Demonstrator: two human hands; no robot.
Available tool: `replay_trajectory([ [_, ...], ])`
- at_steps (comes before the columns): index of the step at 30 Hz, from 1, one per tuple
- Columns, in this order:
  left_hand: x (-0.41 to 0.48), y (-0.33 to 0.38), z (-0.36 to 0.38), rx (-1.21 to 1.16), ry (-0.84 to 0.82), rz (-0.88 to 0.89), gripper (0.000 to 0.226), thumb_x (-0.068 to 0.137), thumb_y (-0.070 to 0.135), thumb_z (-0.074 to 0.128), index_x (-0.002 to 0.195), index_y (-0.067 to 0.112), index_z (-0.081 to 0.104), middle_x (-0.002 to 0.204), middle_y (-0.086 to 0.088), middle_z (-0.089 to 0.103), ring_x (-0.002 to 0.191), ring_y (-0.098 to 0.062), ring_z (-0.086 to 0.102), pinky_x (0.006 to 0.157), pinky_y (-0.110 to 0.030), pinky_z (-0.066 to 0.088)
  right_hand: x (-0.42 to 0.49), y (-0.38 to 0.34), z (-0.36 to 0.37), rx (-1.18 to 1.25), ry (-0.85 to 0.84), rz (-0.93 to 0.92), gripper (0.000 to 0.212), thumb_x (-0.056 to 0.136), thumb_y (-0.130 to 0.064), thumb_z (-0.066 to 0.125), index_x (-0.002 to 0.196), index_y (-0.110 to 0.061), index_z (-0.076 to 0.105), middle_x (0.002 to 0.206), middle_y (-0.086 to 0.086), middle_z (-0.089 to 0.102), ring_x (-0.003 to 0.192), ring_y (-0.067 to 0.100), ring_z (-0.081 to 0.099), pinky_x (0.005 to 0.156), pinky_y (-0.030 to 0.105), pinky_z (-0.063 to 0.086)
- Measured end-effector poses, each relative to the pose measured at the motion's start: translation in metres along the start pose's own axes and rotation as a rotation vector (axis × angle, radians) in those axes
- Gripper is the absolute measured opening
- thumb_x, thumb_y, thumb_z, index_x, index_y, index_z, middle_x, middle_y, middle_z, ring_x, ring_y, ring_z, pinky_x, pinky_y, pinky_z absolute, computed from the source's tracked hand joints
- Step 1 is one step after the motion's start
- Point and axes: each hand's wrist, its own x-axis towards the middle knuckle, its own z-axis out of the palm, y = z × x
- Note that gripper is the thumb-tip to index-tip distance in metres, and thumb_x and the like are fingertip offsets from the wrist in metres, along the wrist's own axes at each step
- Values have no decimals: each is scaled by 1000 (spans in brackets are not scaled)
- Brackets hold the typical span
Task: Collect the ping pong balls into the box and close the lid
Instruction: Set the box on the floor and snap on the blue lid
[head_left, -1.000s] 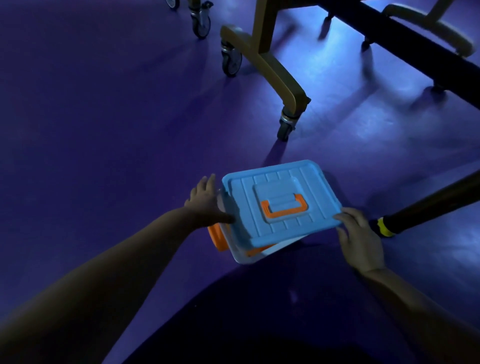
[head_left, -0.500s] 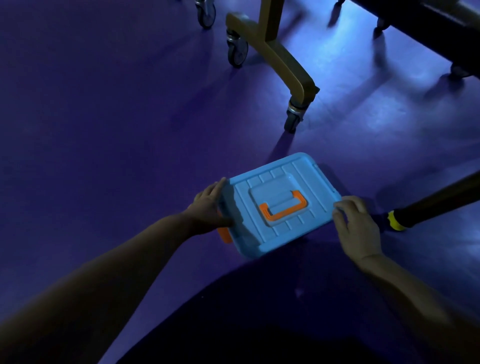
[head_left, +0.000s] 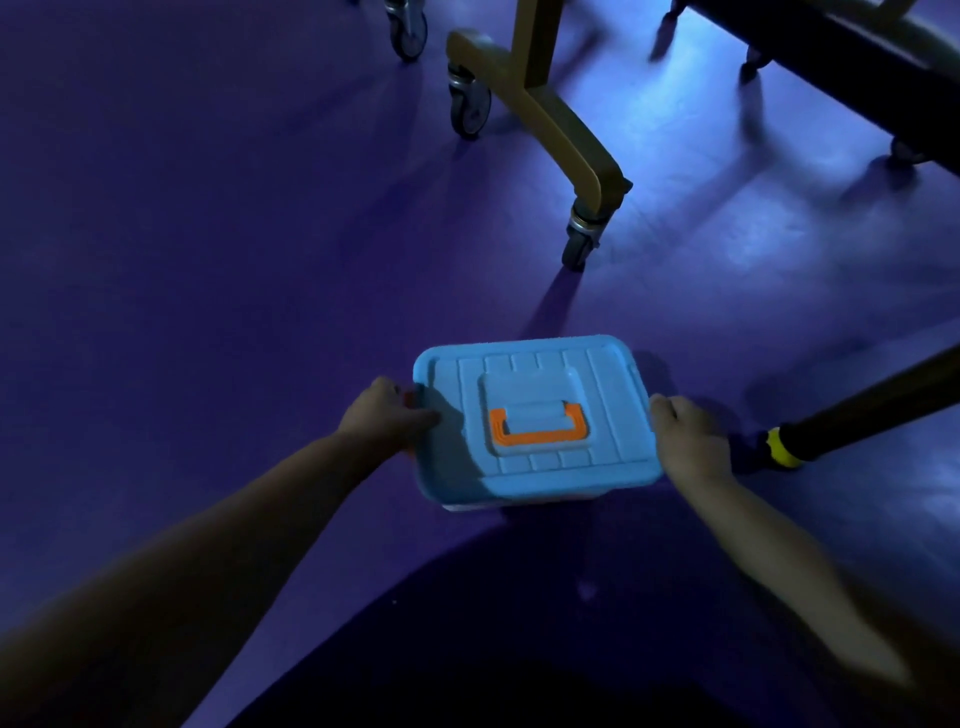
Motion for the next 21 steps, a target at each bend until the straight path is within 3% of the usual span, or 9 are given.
replay_trajectory([
  [3,7,-3,-4,-17,127,37,42,70,17,79,105,3,62,97,-10,65,86,-24,60,71,-33,47,-7,-3,10,-3,-48,-24,33,95,-34,40,82,-9,56,86,14,61,79,29,53,67,34,35],
  [6,8,-5,-2,-94,206,48,47,72,13,77,115,5,61,106,-9,65,96,-24,61,77,-35,49,-7,-4,18,90,-60,-15,29,91,-34,49,80,-8,59,79,9,61,77,28,57,65,35,39],
  [8,7,-8,2,-136,227,42,44,74,12,75,116,6,61,105,-8,65,97,-25,61,77,-35,50,-6,-3,21,221,-40,18,33,84,-40,55,97,-11,63,97,7,63,89,25,59,76,36,46],
  [10,4,-8,4,-165,227,41,40,78,12,71,117,8,60,104,-7,63,95,-23,60,76,-35,49,-6,-4,22,246,11,103,50,80,-43,59,119,-13,56,122,8,52,111,26,51,90,38,43],
  [11,3,-7,5,-166,222,52,40,80,12,70,118,8,59,105,-7,63,96,-23,59,78,-36,49,-5,-4,23,287,0,153,50,81,-40,60,122,-11,54,123,9,50,113,26,49,90,37,43],
  [14,-1,-3,5,-15,235,135,37,85,16,64,120,10,58,107,-4,62,98,-23,58,75,-34,46,-7,-11,24,581,-145,207,17,86,-24,58,91,-8,63,86,5,63,80,21,60,63,28,46],
  [16,-4,-2,6,133,272,191,32,87,18,61,118,11,57,106,-6,64,90,-20,55,69,-32,38,-7,-11,22,611,-185,203,16,88,-22,57,85,-8,64,78,4,65,67,16,60,59,27,47],
  [19,-8,-4,10,275,329,243,31,91,21,55,120,11,53,103,-9,65,83,-21,54,65,-31,33,0,-3,19,618,-264,232,16,88,-27,61,83,-12,66,88,10,71,82,25,67,79,40,56],
  [21,-8,-8,12,315,351,275,31,92,23,53,121,12,52,101,-11,66,84,-26,58,63,-32,34,3,1,15,607,-316,245,13,86,-27,65,87,-14,68,95,11,72,91,28,68,88,48,53],
])
